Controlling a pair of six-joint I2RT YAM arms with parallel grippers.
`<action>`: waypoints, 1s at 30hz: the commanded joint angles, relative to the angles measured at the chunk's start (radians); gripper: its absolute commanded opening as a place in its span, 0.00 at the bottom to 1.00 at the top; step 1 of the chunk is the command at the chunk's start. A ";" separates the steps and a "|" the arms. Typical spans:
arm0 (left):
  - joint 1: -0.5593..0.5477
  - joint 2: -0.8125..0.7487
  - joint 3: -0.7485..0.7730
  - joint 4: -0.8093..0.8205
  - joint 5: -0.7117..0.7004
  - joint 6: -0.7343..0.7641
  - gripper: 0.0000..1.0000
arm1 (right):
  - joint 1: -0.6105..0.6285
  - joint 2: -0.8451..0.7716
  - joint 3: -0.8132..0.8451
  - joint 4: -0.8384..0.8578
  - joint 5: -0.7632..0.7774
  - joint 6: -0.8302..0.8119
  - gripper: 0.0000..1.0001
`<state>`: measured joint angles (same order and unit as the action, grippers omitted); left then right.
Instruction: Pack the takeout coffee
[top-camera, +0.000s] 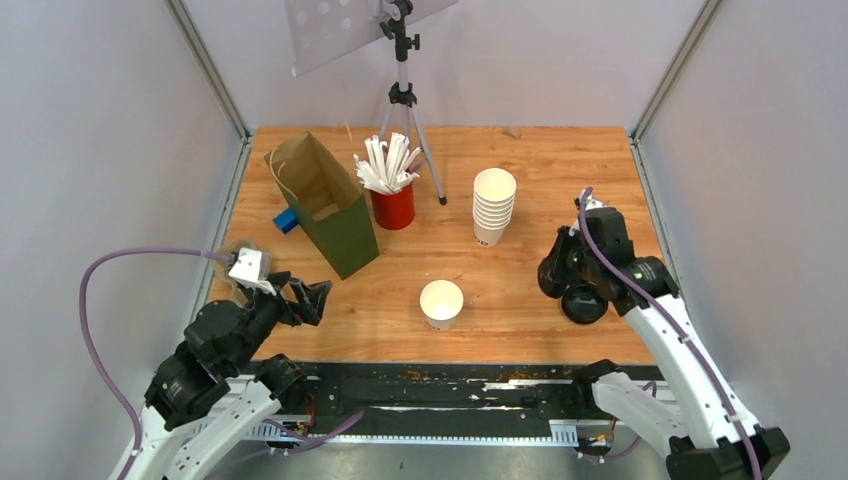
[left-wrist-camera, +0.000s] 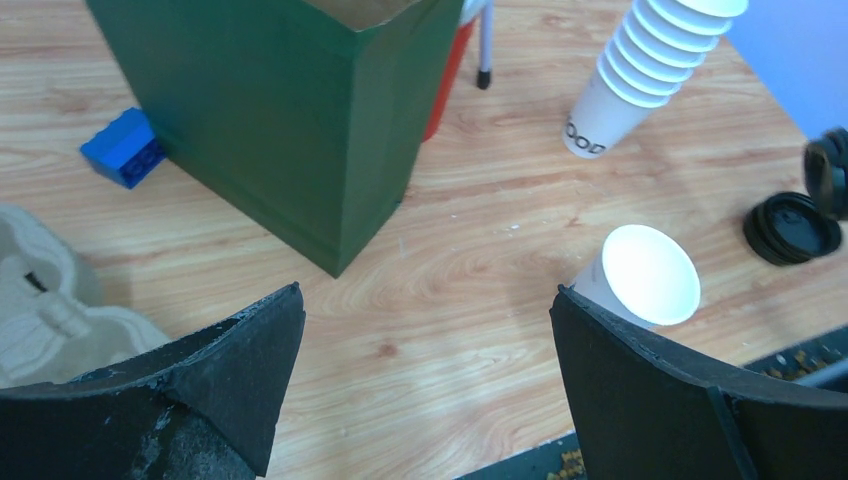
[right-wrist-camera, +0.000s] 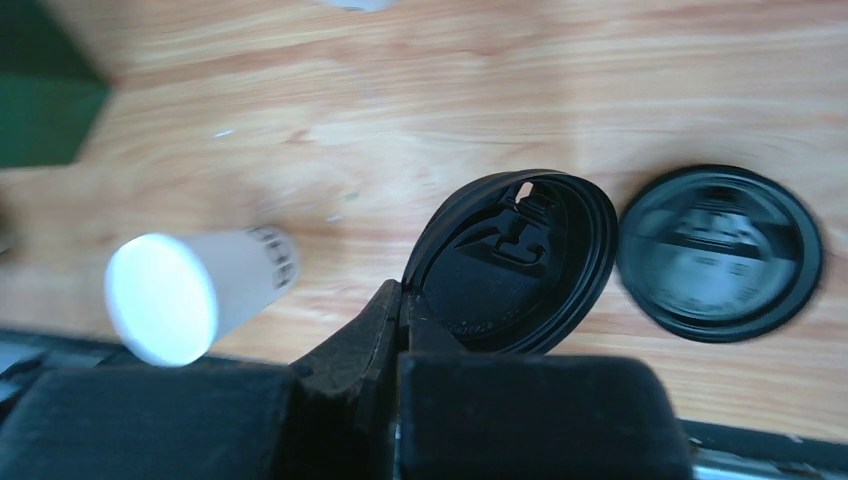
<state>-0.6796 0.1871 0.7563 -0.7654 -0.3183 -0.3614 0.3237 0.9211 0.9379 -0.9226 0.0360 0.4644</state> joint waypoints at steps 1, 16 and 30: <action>-0.001 0.060 0.075 0.050 0.149 -0.002 1.00 | -0.001 -0.091 0.087 0.054 -0.341 -0.005 0.00; -0.001 0.291 -0.036 0.557 0.793 0.096 1.00 | 0.355 -0.169 -0.049 0.659 -0.599 0.453 0.00; -0.261 0.432 -0.049 0.830 0.642 0.490 1.00 | 0.513 -0.082 -0.100 0.914 -0.476 0.566 0.00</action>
<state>-0.8787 0.5919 0.6777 -0.0109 0.4107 -0.0090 0.8238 0.8364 0.8360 -0.1162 -0.4892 0.9871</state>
